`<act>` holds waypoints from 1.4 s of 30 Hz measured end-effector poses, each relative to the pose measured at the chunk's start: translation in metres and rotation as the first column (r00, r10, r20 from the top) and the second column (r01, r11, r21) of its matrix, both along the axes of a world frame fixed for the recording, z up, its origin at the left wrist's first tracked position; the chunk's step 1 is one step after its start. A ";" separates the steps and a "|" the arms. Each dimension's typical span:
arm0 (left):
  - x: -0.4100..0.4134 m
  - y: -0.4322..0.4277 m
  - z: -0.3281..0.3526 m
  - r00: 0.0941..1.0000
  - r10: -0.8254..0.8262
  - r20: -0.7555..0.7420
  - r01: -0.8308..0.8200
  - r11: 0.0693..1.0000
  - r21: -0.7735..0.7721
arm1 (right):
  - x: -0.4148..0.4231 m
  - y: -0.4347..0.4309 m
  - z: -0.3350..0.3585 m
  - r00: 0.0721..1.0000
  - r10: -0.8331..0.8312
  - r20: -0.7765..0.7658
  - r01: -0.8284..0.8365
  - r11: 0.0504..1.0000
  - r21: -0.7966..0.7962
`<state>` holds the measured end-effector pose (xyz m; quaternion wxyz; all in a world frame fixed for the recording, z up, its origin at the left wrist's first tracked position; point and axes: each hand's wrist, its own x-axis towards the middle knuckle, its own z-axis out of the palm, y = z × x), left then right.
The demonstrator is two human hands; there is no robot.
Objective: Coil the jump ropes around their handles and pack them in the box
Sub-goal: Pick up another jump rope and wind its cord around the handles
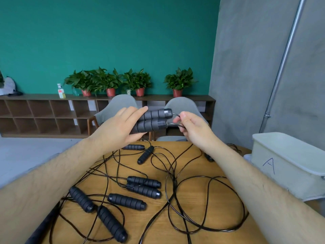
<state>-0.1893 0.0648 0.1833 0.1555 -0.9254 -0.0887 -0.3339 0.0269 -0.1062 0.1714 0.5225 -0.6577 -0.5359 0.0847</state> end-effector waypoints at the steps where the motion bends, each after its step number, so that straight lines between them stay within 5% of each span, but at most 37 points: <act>1: 0.002 -0.004 0.002 0.999 0.008 0.040 -0.007 0.999 -0.041 | -0.004 0.002 -0.004 1.000 -0.008 -0.009 0.008 0.999 0.038; 5: 0.019 -0.017 0.010 0.984 0.080 0.156 -0.054 0.985 -0.162 | -0.039 0.008 -0.027 0.991 -0.120 -0.051 0.129 0.963 0.238; 9: 0.036 -0.023 0.017 0.961 0.190 0.199 -0.149 0.967 -0.207 | -0.075 0.021 -0.041 0.945 -0.293 0.147 0.280 0.955 0.101; 12: 0.041 -0.019 0.017 0.925 0.370 0.091 -0.376 0.925 0.056 | -0.087 0.032 -0.041 0.783 -0.298 0.547 0.417 0.903 -0.105; 15: 0.037 -0.008 0.005 0.827 0.560 -0.047 -0.525 0.800 0.291 | -0.090 0.027 -0.021 0.724 -0.091 0.684 0.374 0.885 -0.278; 18: 0.034 -0.006 -0.002 0.832 0.524 -0.181 -0.429 0.815 0.389 | -0.085 0.014 0.007 0.575 0.085 0.814 0.264 0.922 -0.283; 21: 0.029 -0.008 -0.002 0.841 0.363 -0.402 -0.237 0.914 0.329 | -0.067 0.010 0.029 0.457 0.089 0.885 0.157 0.971 -0.178; 23: 0.021 -0.007 -0.001 0.902 0.198 -0.384 -0.086 0.953 0.289 | -0.052 0.009 0.038 0.436 0.063 0.898 0.126 0.983 -0.130; 28: 0.016 -0.010 0.000 0.958 -0.133 -0.255 0.193 0.954 0.229 | -0.021 0.000 0.045 0.693 0.063 0.718 0.012 0.995 -0.098; 32: 0.014 -0.023 0.004 0.961 -0.235 -0.146 0.248 0.966 0.076 | -0.020 -0.006 0.048 0.909 0.201 0.364 -0.175 0.979 -0.104; 37: 0.012 -0.045 0.002 0.967 -0.253 0.015 0.252 0.955 -0.156 | -0.014 -0.013 0.046 0.937 0.349 0.018 -0.340 0.922 -0.187; 42: 0.021 -0.057 0.022 0.978 -0.073 0.197 0.115 0.971 -0.211 | -0.025 0.000 0.021 0.943 0.234 -0.235 -0.272 0.952 -0.143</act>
